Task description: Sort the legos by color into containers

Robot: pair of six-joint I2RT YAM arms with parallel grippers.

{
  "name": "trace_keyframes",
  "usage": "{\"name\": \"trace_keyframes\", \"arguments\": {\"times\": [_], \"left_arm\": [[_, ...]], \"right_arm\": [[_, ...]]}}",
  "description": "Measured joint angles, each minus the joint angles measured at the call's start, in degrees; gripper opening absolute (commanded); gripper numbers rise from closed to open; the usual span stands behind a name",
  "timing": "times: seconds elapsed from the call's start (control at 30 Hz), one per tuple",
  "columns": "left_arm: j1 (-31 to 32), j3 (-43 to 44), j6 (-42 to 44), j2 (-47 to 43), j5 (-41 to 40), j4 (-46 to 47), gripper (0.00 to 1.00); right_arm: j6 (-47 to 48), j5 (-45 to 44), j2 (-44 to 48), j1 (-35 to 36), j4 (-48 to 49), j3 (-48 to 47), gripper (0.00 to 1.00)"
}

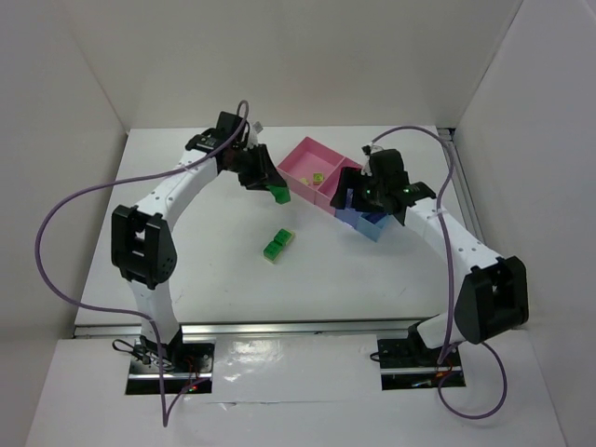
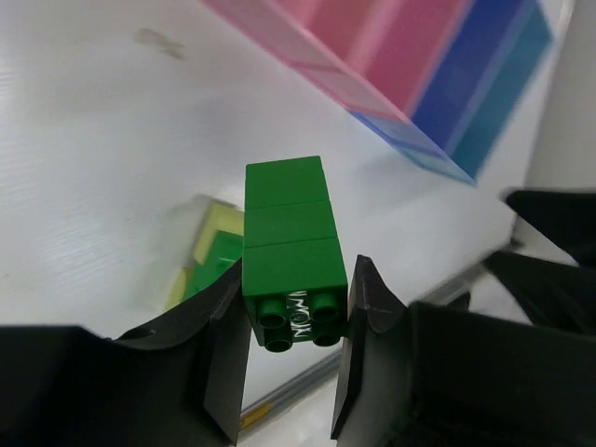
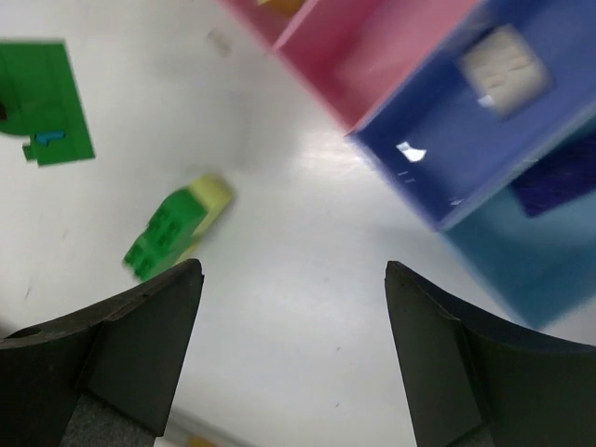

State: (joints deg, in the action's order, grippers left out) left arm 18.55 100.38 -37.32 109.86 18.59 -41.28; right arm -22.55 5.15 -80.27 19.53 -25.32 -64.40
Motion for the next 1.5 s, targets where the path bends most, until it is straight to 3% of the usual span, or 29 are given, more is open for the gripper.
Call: {"name": "trace_keyframes", "arguments": {"times": [0.27, 0.63, 1.07, 1.37, 1.5], "left_arm": [[-2.8, -2.05, 11.89, -2.19, 23.82, 4.79, 0.0], [-6.19, -3.96, 17.92, -2.12, 47.87, 9.35, 0.0], [-5.97, -7.91, 17.81, -2.14, 55.95, 14.93, 0.0], [-5.97, -7.98, 17.88, -2.14, 57.86, 16.06, 0.0], [-5.73, -8.28, 17.92, -2.14, 58.49, 16.11, 0.0]], "right_arm": [[4.04, 26.32, -6.86, -0.42, 0.46, -0.17, 0.87], [3.91, 51.23, -9.51, -1.55, 9.64, -2.43, 0.87], [-4.42, 61.77, -16.5, -0.52, 22.71, -8.35, 0.89], [-9.62, 63.91, -21.31, 1.51, 30.93, -10.88, 0.69], [-12.17, 65.0, -21.86, 2.01, 35.21, -10.91, 0.35]]}}
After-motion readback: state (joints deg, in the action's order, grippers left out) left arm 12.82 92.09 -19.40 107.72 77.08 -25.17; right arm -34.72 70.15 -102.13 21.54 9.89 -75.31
